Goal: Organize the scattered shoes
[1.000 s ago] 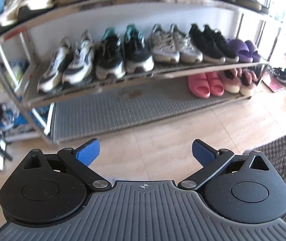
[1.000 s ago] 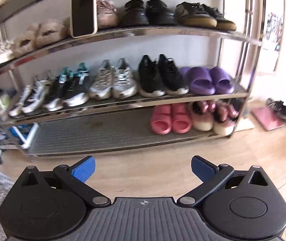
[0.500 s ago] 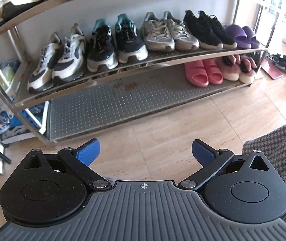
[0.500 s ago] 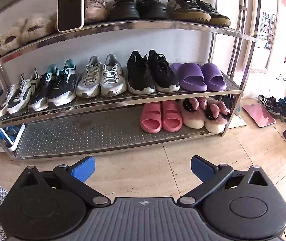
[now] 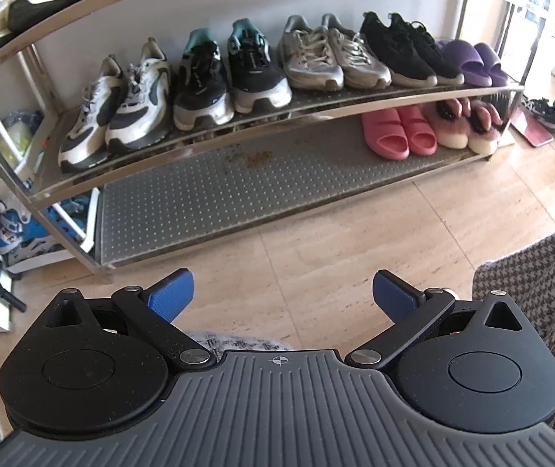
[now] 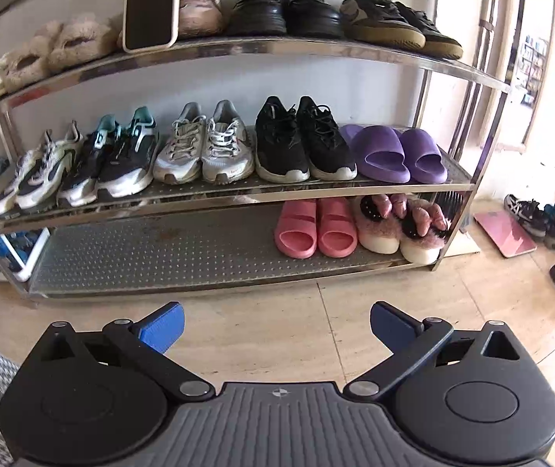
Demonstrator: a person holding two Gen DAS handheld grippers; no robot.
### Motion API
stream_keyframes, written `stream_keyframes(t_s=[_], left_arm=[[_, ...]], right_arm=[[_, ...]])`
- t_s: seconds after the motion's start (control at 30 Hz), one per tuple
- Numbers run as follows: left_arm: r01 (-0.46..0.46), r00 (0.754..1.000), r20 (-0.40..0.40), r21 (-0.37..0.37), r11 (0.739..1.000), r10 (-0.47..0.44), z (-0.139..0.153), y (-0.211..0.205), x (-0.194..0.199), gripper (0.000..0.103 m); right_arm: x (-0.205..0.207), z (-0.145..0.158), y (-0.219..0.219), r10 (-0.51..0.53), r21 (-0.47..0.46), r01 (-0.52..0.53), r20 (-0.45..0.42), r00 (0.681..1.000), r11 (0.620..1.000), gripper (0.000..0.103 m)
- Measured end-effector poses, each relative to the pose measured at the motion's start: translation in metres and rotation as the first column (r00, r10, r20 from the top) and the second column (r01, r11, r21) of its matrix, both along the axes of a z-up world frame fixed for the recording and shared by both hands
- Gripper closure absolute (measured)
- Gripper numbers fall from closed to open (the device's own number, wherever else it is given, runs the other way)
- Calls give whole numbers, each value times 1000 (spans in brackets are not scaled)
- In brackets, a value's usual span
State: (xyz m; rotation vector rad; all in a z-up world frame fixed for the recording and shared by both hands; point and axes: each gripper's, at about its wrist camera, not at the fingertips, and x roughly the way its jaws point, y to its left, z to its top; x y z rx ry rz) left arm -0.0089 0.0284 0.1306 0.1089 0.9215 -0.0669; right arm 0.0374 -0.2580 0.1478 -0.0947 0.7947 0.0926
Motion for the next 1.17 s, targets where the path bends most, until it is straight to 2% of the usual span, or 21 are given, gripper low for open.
stream_keyframes(t_s=[0.17, 1.17], left_arm=[[8, 1000, -1, 40, 999, -7, -1, -6, -1, 2], [17, 1000, -11, 15, 1000, -17, -1, -5, 0, 2]], right_arm=[[-1, 1, -4, -13, 13, 13, 0, 1000, 1000, 2], [-2, 0, -6, -35, 0, 35, 4, 999, 999, 2]])
